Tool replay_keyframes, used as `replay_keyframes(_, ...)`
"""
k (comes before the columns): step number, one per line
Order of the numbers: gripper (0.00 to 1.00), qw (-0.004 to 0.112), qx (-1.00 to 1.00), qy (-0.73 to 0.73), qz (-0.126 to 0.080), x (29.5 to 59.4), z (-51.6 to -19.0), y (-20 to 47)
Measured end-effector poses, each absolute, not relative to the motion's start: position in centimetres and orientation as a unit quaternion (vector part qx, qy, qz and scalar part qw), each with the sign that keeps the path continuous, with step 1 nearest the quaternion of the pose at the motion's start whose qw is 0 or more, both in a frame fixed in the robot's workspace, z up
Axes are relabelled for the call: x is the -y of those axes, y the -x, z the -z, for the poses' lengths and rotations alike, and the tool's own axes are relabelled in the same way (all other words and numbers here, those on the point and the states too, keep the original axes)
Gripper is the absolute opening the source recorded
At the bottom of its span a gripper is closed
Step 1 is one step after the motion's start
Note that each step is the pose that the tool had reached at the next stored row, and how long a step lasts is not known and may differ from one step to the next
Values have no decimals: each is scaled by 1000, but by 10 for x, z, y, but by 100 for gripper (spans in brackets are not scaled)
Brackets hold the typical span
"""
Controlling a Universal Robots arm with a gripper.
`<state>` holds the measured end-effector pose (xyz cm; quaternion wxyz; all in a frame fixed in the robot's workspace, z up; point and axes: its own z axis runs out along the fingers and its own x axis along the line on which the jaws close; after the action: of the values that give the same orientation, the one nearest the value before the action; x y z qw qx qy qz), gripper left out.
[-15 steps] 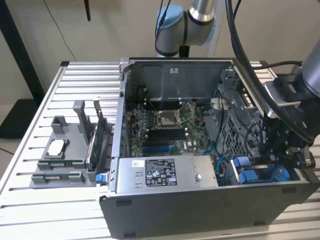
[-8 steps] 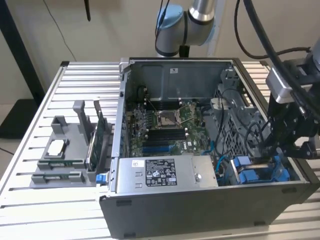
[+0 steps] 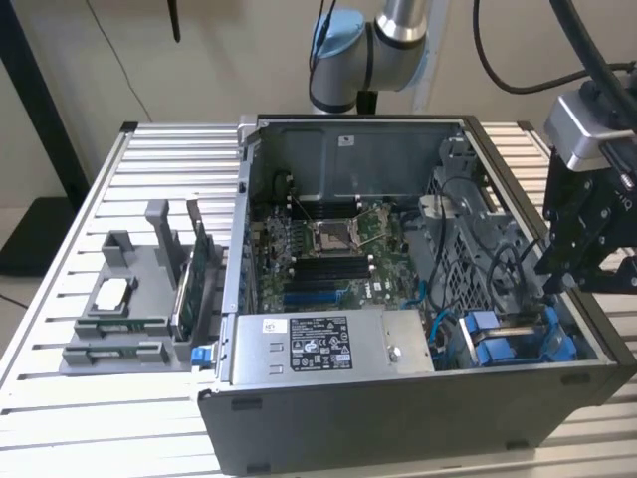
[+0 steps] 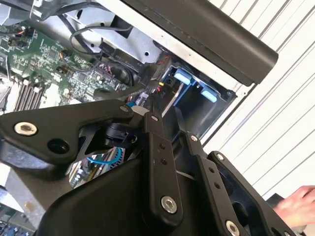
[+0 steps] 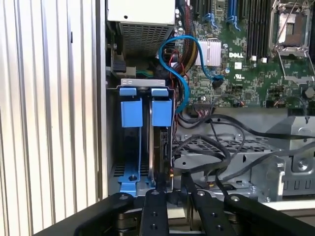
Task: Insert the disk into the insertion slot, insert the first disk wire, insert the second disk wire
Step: 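Insert the first disk wire, then insert the second disk wire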
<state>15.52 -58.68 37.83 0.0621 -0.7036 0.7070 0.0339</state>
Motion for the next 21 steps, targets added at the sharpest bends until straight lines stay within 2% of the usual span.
replay_keyframes(7,27,62,-706,704,-34,584,-379,-160)
replay_keyframes(21,27,57,-707,704,-39,575,-400,-164)
